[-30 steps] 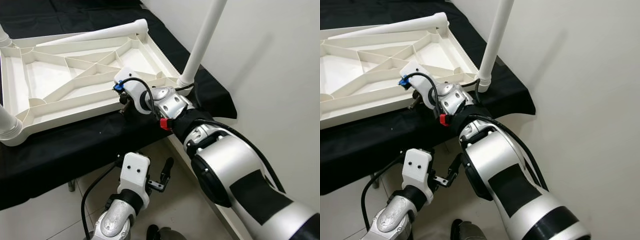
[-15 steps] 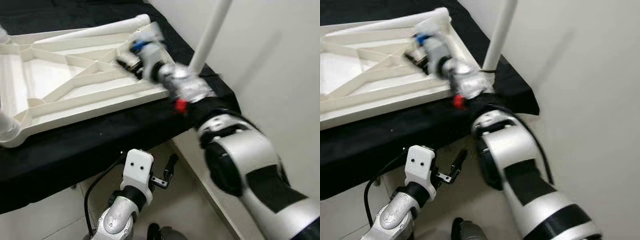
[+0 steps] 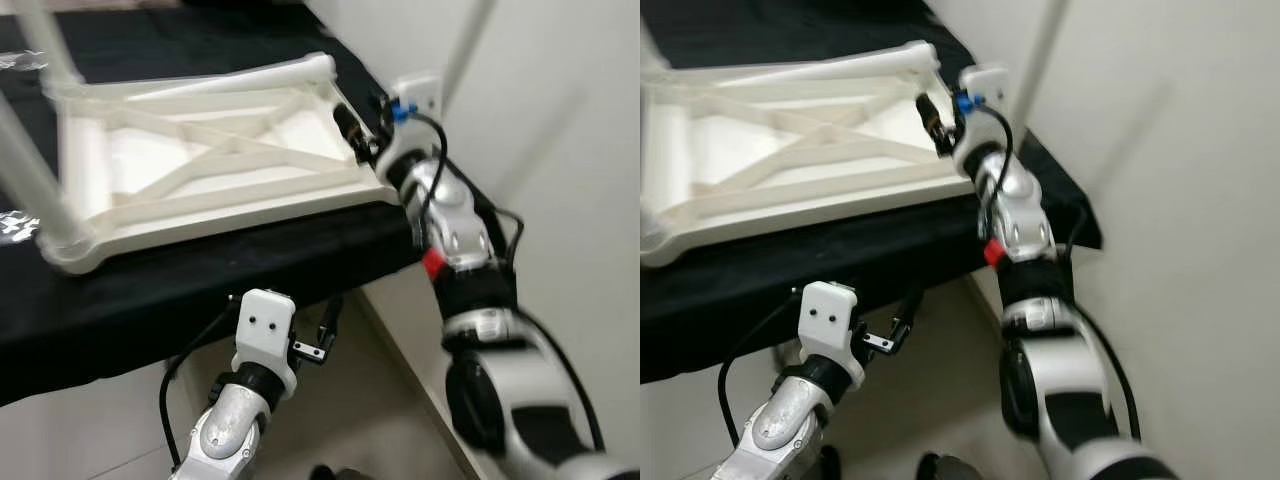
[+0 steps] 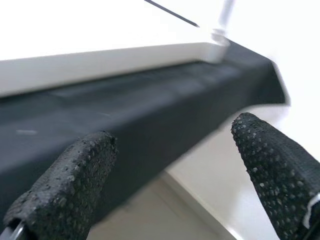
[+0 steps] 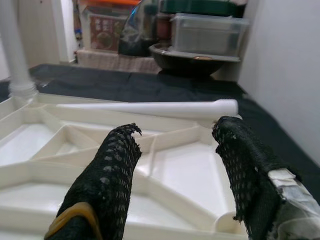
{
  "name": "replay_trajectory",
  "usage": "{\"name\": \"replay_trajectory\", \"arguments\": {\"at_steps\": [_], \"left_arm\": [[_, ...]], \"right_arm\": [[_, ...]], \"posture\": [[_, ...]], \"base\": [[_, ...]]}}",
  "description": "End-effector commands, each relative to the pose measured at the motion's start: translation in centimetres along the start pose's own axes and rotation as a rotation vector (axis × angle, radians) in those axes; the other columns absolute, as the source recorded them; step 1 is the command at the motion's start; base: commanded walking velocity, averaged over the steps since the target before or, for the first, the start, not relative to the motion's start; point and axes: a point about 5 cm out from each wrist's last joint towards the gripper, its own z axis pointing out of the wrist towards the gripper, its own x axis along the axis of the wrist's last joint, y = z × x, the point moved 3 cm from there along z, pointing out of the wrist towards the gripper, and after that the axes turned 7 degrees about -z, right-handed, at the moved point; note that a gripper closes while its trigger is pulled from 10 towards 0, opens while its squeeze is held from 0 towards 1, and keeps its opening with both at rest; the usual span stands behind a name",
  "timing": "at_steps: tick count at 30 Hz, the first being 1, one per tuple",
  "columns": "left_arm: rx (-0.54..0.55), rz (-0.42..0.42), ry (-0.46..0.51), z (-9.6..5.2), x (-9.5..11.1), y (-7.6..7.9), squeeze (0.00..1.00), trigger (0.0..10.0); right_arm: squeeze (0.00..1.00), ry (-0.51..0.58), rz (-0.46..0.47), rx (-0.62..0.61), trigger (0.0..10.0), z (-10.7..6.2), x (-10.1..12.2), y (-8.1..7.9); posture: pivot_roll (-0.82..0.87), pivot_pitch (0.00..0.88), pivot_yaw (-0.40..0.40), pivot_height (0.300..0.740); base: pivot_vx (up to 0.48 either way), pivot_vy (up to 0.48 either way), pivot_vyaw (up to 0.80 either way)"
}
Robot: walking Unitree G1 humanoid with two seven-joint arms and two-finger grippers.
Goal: Building children table
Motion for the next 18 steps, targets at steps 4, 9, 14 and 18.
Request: {"name": "replay_trajectory", "arguments": {"at_steps": [4,9,14,18], "left_arm": [[0.028,-0.006,0.001,0.2,0.1,-0.3,0.00,10.0],[0.054,0.016,0.035,0.7,0.9,-1.4,0.00,10.0],[0.084,0.046,0.033,0.9,1.1,-2.2,0.00,10.0],[0.106,0.045,0.021,1.1,1.0,-2.7,0.00,10.0]], "right_arm": [[0.00,0.013,-0.013,-0.022,10.0,-0.5,0.7,0.6],[0.00,-0.028,0.001,-0.019,10.0,-0.7,0.2,0.2],[0.00,-0.037,0.011,-0.043,10.0,-0.4,0.3,0.5],[0.00,-0.072,-0.006,-0.075,10.0,-0.1,0.2,1.4]], "posture": [[0.00,0.109,-0.128,0.740],[0.01,0.115,-0.132,0.740],[0.01,0.122,-0.135,0.740],[0.01,0.134,-0.138,0.740]], "base": [[0.000,0.000,0.80],[0.250,0.000,0.80],[0.480,0.000,0.43],[0.480,0.000,0.00]]}}
